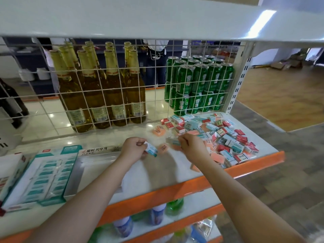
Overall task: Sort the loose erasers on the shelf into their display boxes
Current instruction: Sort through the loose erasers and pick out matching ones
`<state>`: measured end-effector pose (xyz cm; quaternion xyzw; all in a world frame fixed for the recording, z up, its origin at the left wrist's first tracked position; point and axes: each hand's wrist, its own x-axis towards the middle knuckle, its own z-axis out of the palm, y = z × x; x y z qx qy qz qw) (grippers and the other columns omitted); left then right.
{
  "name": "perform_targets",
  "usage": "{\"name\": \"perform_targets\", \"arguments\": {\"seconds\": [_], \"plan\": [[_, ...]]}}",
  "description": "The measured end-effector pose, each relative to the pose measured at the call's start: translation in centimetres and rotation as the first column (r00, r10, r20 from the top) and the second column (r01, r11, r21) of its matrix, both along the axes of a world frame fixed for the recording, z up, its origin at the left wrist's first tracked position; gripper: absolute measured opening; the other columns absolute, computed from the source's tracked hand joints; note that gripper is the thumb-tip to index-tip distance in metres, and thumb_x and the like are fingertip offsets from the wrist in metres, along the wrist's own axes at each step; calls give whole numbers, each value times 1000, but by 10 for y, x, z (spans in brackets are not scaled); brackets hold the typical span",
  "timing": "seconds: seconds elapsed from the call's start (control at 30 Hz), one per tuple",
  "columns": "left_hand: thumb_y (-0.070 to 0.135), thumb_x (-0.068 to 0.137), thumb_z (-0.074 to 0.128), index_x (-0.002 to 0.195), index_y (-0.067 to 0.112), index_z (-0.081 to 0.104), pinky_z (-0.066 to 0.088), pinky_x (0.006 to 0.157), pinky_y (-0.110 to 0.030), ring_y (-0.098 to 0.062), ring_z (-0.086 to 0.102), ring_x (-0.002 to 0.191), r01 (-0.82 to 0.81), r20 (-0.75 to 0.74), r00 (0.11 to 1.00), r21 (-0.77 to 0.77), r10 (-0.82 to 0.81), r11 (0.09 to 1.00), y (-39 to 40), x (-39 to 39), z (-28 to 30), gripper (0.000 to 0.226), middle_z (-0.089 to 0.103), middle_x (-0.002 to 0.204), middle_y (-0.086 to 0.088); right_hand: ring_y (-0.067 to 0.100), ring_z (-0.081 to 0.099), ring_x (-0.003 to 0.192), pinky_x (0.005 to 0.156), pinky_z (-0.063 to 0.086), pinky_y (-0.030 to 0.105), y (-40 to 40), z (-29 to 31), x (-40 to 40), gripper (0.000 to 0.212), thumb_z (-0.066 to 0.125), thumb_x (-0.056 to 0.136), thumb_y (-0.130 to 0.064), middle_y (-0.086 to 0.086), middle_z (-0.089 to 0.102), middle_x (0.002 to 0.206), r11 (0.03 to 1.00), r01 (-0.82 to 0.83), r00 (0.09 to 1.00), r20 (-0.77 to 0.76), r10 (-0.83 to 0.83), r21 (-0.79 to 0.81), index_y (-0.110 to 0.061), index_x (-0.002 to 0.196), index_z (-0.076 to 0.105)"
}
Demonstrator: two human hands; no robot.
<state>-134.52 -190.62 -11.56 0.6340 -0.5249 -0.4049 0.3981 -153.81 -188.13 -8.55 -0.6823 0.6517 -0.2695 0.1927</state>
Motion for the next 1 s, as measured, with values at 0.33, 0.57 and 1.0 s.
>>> {"name": "perform_targets", "arguments": {"seconds": [0.33, 0.57, 1.0], "plan": [[-12, 83, 58, 104, -10, 61, 52, 58, -11, -21, 61, 75, -59, -187, 981, -2, 58, 998, 15, 17, 12, 21, 62, 93, -18, 17, 59, 67, 61, 46, 20, 3, 0, 19, 26, 40, 97, -5, 16, 66, 88, 996, 9, 971, 236, -29, 86, 1, 113, 60], [-10, 87, 54, 95, 3, 60, 53, 63, -16, -22, 60, 91, -55, -137, 989, -12, 53, 998, 20, 36, 18, 16, 61, 95, -14, 24, 60, 87, 69, 47, 25, 2, 2, 33, 27, 38, 96, -4, 13, 65, 102, 997, 9, 985, 171, -21, 72, -5, 114, 58], [6, 89, 59, 95, 16, 62, 43, 57, -10, -4, 57, 81, -69, 63, 995, -68, 73, 995, 38, 94, 38, 13, 60, 86, 9, 24, 60, 95, 83, 52, 35, 10, 17, 98, 24, 41, 96, -9, 10, 63, 111, 999, 26, 988, 150, -32, 41, -11, 111, 61]]}}
